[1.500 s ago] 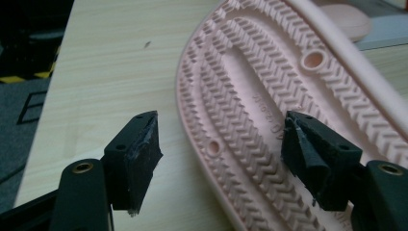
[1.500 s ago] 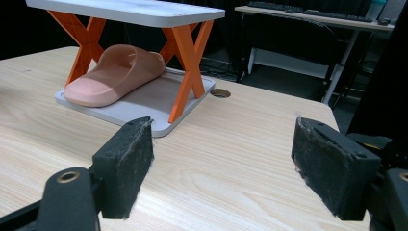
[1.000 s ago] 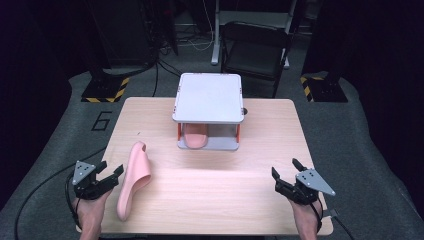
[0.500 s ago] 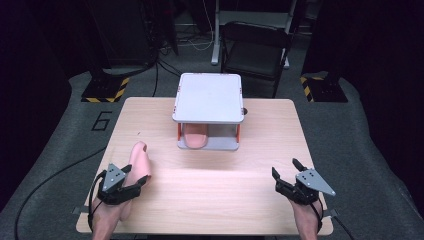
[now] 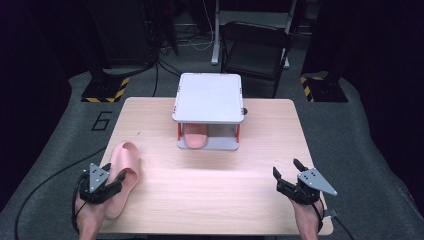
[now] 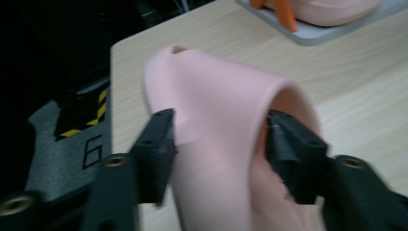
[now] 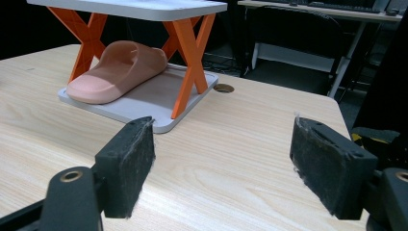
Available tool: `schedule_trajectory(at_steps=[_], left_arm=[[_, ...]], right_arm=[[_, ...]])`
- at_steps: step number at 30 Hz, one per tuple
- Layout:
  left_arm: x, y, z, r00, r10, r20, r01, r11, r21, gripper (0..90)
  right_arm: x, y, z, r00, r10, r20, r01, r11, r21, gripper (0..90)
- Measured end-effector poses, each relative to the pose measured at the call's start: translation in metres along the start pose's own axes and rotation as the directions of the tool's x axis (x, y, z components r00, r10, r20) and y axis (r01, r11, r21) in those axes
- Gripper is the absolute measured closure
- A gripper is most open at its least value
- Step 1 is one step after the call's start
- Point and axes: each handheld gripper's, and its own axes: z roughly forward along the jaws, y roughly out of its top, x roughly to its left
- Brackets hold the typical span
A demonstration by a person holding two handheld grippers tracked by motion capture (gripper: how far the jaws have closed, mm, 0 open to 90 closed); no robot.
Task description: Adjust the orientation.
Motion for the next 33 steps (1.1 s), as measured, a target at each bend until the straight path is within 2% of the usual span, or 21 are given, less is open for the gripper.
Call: schedule_trajectory(at_steps=[2, 5, 7, 10, 12, 13, 15, 16, 17, 18, 20, 23, 25, 26, 27, 28, 29, 30, 31, 32, 33], left_arm=[[0.014, -0.007, 0.004, 0.9995, -0.027, -0.014, 0.026, 0.9996, -0.004, 59.5], [0.022, -0.015, 0.008, 0.9983, -0.042, -0.041, 0.042, 0.9991, -0.004, 76.3], [0.025, -0.021, 0.013, 0.9937, -0.112, 0.002, 0.112, 0.9935, -0.017, 80.0], [0.017, -0.020, 0.018, 0.9856, -0.134, 0.103, 0.139, 0.9893, -0.043, 83.3], [0.013, -0.017, 0.020, 0.9828, -0.136, 0.125, 0.143, 0.9884, -0.050, 83.2], [-0.003, -0.009, 0.027, 0.9712, -0.138, 0.194, 0.150, 0.9873, -0.052, 83.2], [-0.018, -0.003, 0.034, 0.9597, -0.136, 0.246, 0.151, 0.9877, -0.042, 82.9], [-0.018, -0.003, 0.034, 0.9597, -0.136, 0.246, 0.151, 0.9877, -0.042, 82.8], [-0.035, 0.002, 0.043, 0.9423, -0.146, 0.301, 0.166, 0.9852, -0.042, 82.6], [-0.035, 0.002, 0.043, 0.9423, -0.146, 0.301, 0.166, 0.9852, -0.042, 82.6], [-0.056, 0.008, 0.052, 0.9195, -0.123, 0.374, 0.147, 0.9884, -0.038, 82.5], [-0.066, 0.010, 0.057, 0.9142, -0.104, 0.392, 0.129, 0.9909, -0.038, 82.4], [-0.069, 0.008, 0.060, 0.9095, -0.113, 0.400, 0.136, 0.9904, -0.028, 82.2], [-0.069, 0.005, 0.061, 0.9056, -0.141, 0.400, 0.161, 0.9869, -0.015, 82.0], [-0.069, 0.005, 0.061, 0.9056, -0.141, 0.400, 0.161, 0.9869, -0.015, 81.7], [-0.066, 0.002, 0.062, 0.8965, -0.175, 0.407, 0.190, 0.9818, 0.004, 79.9], [-0.066, 0.002, 0.062, 0.8965, -0.175, 0.407, 0.190, 0.9818, 0.004, 75.5], [-0.064, 0.001, 0.062, 0.8917, -0.197, 0.407, 0.212, 0.9771, 0.008, 67.6], [-0.060, 0.000, 0.060, 0.8853, -0.219, 0.410, 0.236, 0.9718, 0.011, 67.6], [-0.055, -0.001, 0.058, 0.8761, -0.249, 0.413, 0.272, 0.9623, 0.004, 60.0], [-0.046, -0.002, 0.054, 0.8563, -0.280, 0.434, 0.302, 0.9532, 0.020, 44.3]], right_arm=[[-0.001, -0.001, 0.001, 1.0000, 0.006, -0.003, -0.006, 1.000, 0.004, 23.4], [-0.002, -0.001, 0.001, 0.9999, 0.015, 0.003, -0.015, 1.000, 0.004, 23.5], [-0.003, -0.001, 0.000, 0.9998, 0.016, 0.008, -0.016, 1.000, 0.001, 23.5], [-0.004, -0.001, 0.001, 0.9998, 0.018, 0.003, -0.018, 1.000, 0.004, 23.5], [-0.004, -0.001, 0.001, 0.9999, 0.017, 0.002, -0.017, 1.000, 0.004, 23.5], [-0.004, -0.001, 0.001, 0.9999, 0.017, 0.001, -0.017, 1.000, 0.005, 23.5], [-0.004, -0.001, 0.001, 0.9998, 0.018, -0.001, -0.018, 1.000, 0.004, 23.5], [-0.004, -0.001, 0.001, 0.9998, 0.019, -0.002, -0.019, 1.000, 0.002, 23.6], [-0.003, -0.001, 0.000, 0.9998, 0.020, -0.001, -0.020, 1.000, 0.003, 23.7], [-0.003, -0.001, 0.000, 0.9998, 0.020, -0.001, -0.020, 1.000, 0.003, 23.7], [-0.004, -0.001, -0.001, 0.9998, 0.018, 0.001, -0.018, 1.000, 0.002, 23.7], [-0.005, -0.001, -0.001, 0.9998, 0.020, 0.003, -0.020, 1.000, -0.001, 23.7], [-0.007, -0.002, -0.001, 0.9997, 0.025, 0.000, -0.025, 1.000, 0.000, 23.7], [-0.008, -0.002, -0.001, 0.9997, 0.026, -0.005, -0.026, 1.000, -0.005, 23.6], [-0.008, -0.002, -0.001, 0.9997, 0.026, -0.005, -0.026, 1.000, -0.005, 23.6], [-0.008, -0.002, -0.001, 0.9994, 0.034, -0.005, -0.035, 0.999, -0.006, 23.6], [-0.008, -0.002, -0.001, 0.9992, 0.041, -0.003, -0.041, 0.999, -0.002, 23.6], [-0.007, -0.003, -0.001, 0.9991, 0.042, -0.006, -0.042, 0.999, -0.002, 23.5], [-0.007, -0.003, -0.001, 0.9991, 0.042, -0.006, -0.042, 0.999, -0.002, 23.5], [-0.007, -0.003, -0.001, 0.9990, 0.045, -0.009, -0.045, 0.999, -0.001, 23.5], [-0.007, -0.002, -0.001, 0.9990, 0.043, -0.011, -0.043, 0.999, -0.002, 23.3]])
